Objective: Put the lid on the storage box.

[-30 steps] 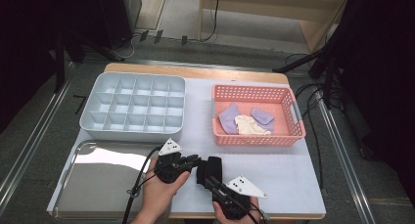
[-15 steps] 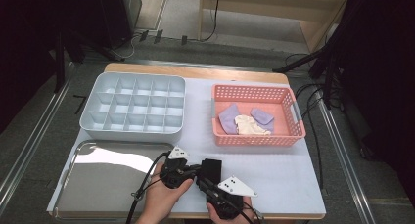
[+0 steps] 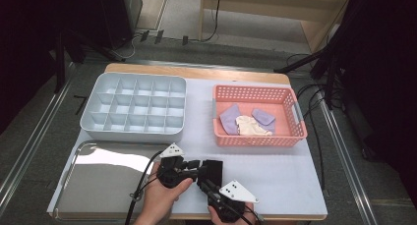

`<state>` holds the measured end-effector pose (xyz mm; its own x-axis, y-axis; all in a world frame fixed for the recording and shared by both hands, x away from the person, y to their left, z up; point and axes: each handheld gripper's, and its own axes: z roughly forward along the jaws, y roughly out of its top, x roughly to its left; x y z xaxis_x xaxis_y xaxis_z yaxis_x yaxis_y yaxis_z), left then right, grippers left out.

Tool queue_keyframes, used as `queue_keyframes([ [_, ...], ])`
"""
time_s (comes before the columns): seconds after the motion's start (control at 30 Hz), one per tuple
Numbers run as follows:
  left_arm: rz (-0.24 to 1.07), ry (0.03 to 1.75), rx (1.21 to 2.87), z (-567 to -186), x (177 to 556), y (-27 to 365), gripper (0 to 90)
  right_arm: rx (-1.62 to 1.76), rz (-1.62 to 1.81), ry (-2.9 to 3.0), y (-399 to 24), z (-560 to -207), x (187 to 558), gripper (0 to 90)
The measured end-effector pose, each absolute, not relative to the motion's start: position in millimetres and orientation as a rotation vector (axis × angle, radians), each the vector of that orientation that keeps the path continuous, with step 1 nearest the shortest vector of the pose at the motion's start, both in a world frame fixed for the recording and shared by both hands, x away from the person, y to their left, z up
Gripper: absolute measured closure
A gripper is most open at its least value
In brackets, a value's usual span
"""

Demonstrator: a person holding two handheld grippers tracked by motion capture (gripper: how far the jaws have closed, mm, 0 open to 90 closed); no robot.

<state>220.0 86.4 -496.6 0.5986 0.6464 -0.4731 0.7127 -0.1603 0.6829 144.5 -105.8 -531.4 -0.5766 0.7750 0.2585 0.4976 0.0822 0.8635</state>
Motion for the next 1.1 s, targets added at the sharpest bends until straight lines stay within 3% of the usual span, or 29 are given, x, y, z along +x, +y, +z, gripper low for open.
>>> queue_keyframes([
  [0.1, -0.09, 1.096, 1.895, -500.6, 219.9, 79.6, 57.1, 1.27, 1.497, 2.103, -106.8, -531.4, 144.2, 79.0],
  [0.17, -0.083, 1.113, 1.908, -502.4, 220.8, 78.5, 62.9, 1.258, 1.502, 2.111, -107.5, -531.2, 143.2, 75.6],
  [0.23, -0.088, 1.117, 1.897, -503.5, 222.1, 79.6, 68.2, 1.265, 1.526, 2.126, -109.6, -528.6, 138.4, 66.6],
  [0.3, -0.084, 1.114, 1.899, -502.6, 222.3, 81.3, 70.7, 1.211, 1.499, 2.14, -114.2, -526.4, 129.9, 65.2],
  [0.5, -0.08, 1.117, 1.897, -502.1, 222.7, 82.1, 71.3, 1.395, 1.472, 2.083, -146.7, -532.1, 115.3, 86.1],
  [0.8, -0.096, 1.166, 1.923, -506.4, 228.7, 82.4, 45.5, 1.429, 1.392, 2.113, -139.2, -539.1, 130.1, 87.7],
  [0.93, -0.117, 1.176, 1.937, -509.4, 229.6, 80.9, 38.2, 1.457, 1.348, 2.082, -145.1, -538.0, 136.5, 89.3],
  [1.1, -0.129, 1.182, 1.936, -509.7, 229.8, 82.5, 36.9, 1.458, 1.388, 1.972, -157.1, -530.3, 136.2, 89.4],
])
